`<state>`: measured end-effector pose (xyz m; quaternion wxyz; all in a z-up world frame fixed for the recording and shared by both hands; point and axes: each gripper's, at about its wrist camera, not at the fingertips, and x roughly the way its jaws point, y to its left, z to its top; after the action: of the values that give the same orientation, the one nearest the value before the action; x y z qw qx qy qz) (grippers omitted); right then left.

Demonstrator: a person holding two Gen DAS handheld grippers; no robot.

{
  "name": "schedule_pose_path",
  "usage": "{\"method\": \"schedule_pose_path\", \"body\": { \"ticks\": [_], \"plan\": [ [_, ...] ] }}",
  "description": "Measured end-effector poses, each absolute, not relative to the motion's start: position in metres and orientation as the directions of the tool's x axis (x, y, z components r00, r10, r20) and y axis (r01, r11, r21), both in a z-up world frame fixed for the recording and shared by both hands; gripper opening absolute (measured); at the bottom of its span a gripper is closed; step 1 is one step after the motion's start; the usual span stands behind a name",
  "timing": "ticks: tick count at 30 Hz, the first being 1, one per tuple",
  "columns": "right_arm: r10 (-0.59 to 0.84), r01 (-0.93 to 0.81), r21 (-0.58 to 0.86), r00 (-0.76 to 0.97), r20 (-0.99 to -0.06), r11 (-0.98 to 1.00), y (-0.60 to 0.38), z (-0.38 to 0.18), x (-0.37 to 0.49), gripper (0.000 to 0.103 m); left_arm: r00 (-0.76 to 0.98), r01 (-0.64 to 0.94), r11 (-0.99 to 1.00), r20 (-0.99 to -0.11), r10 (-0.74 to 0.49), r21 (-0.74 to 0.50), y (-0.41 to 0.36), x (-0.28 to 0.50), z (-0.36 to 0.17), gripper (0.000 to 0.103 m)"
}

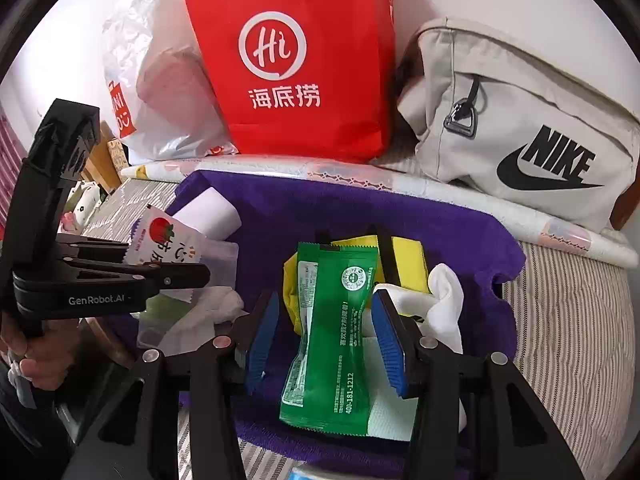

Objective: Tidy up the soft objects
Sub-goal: 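Lower the green sachet onto the towel and open the right tool while the left tool releases the tomato sachet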

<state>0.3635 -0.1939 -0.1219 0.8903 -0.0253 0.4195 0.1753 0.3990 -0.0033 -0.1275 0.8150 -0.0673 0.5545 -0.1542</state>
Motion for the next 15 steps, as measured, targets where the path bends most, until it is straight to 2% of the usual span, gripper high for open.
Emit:
{"method": "schedule_pose_path", "body": {
  "ticks": [2,6,12,15],
  "plan": [
    [0.292,-0.337,0.099,0.593,-0.750,0.936,-0.194,-0.118,0.360,0.049,0.353,0.178,0.943,-0.877,-0.327,-0.280,-0.002,0.397,-0.123,0.053],
    [0.285,-0.337,0.082,0.615,-0.736,0.938,-0.196,-0.110,0.350,0.050,0.386,0.168,0.958,-0.879,-0.281,-0.233,0.001,0.391,-0.115,0.065],
    [0.267,-0.318,0.061,0.659,-0.703,0.946,-0.202,-0.095,0.331,0.055,0.420,0.133,0.972,-0.877,-0.234,-0.195,0.012,0.377,-0.101,0.069],
    [0.241,-0.298,0.037,0.685,-0.687,0.954,-0.205,-0.089,0.317,0.065,0.447,0.123,0.976,-0.869,-0.214,-0.177,0.017,0.366,-0.091,0.069]
  ]
}}
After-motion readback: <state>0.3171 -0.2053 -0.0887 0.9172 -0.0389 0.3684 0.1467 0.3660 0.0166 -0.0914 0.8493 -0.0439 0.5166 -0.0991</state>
